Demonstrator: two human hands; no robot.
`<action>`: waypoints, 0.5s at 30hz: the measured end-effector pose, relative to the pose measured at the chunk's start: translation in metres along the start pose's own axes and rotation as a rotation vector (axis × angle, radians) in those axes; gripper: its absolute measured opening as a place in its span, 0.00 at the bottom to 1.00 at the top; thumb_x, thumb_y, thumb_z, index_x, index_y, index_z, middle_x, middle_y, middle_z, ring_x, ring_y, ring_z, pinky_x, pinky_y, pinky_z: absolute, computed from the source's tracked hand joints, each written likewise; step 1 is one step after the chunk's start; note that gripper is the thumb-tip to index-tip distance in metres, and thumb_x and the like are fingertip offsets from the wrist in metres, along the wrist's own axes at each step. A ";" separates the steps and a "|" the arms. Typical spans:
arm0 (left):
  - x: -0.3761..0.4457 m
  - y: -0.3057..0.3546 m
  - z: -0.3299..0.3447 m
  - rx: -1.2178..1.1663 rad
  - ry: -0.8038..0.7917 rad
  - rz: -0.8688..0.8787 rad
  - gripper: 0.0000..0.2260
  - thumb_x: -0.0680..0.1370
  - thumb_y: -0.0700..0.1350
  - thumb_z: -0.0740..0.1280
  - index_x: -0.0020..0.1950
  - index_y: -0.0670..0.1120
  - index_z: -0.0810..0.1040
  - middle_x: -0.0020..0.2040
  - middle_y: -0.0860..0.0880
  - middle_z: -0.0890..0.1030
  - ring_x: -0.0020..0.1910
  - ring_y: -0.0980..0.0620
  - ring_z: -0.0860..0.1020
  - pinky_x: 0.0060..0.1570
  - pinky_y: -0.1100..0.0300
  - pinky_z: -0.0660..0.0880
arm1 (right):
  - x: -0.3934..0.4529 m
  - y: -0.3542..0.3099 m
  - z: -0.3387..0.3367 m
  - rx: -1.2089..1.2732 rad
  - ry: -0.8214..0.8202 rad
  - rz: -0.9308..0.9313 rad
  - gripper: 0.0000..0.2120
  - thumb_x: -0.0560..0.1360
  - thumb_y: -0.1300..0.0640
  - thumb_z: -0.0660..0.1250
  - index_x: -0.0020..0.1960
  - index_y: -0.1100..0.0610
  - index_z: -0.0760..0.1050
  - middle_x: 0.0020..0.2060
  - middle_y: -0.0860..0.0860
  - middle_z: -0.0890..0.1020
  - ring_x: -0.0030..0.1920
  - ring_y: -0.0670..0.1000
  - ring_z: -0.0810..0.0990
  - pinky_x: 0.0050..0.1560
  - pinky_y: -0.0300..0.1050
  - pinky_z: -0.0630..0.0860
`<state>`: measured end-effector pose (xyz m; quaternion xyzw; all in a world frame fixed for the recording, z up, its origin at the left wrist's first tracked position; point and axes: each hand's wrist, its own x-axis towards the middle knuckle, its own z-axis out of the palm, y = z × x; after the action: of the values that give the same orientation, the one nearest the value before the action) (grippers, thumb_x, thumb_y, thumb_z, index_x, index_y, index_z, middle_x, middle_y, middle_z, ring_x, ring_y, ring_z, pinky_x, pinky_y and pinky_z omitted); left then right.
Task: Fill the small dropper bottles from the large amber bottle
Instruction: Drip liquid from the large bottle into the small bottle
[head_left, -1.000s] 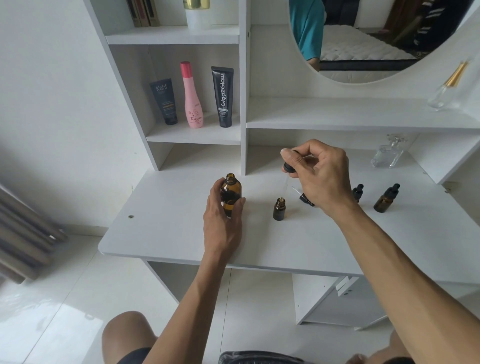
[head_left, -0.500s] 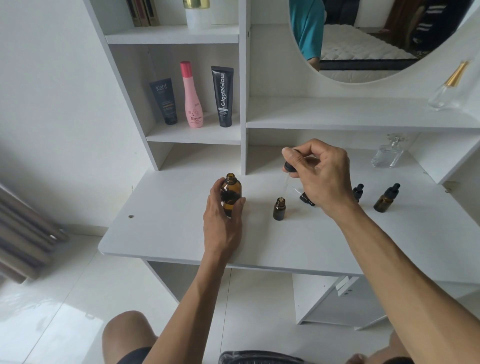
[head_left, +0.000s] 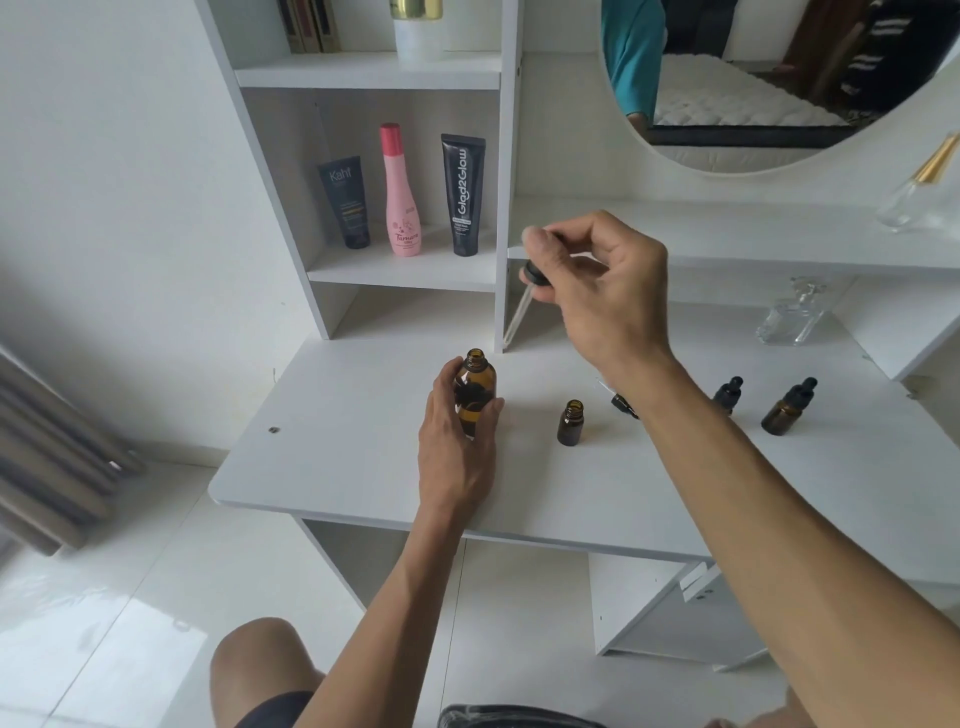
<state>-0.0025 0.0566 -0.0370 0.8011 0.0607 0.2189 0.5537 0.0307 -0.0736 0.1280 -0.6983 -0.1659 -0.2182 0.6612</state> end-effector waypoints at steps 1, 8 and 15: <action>0.000 0.000 0.000 0.003 -0.002 0.002 0.23 0.81 0.49 0.69 0.73 0.62 0.66 0.61 0.54 0.80 0.54 0.51 0.81 0.54 0.56 0.78 | 0.002 -0.001 0.005 -0.001 -0.011 -0.003 0.05 0.75 0.56 0.74 0.42 0.55 0.80 0.37 0.49 0.84 0.40 0.54 0.87 0.41 0.50 0.84; 0.000 0.001 0.000 0.005 -0.008 -0.011 0.23 0.81 0.49 0.69 0.72 0.62 0.66 0.59 0.55 0.81 0.52 0.51 0.81 0.55 0.53 0.78 | 0.007 0.006 0.025 -0.055 -0.054 0.008 0.05 0.75 0.54 0.75 0.43 0.55 0.81 0.36 0.51 0.85 0.38 0.51 0.87 0.43 0.57 0.85; 0.000 -0.001 0.000 0.007 -0.007 0.003 0.23 0.81 0.48 0.69 0.73 0.61 0.65 0.60 0.54 0.80 0.52 0.54 0.80 0.53 0.58 0.77 | 0.009 0.009 0.031 -0.075 -0.064 0.012 0.07 0.75 0.53 0.75 0.44 0.57 0.82 0.36 0.51 0.85 0.38 0.52 0.87 0.43 0.57 0.84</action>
<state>-0.0025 0.0572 -0.0375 0.8040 0.0584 0.2168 0.5506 0.0456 -0.0442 0.1239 -0.7302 -0.1742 -0.1979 0.6303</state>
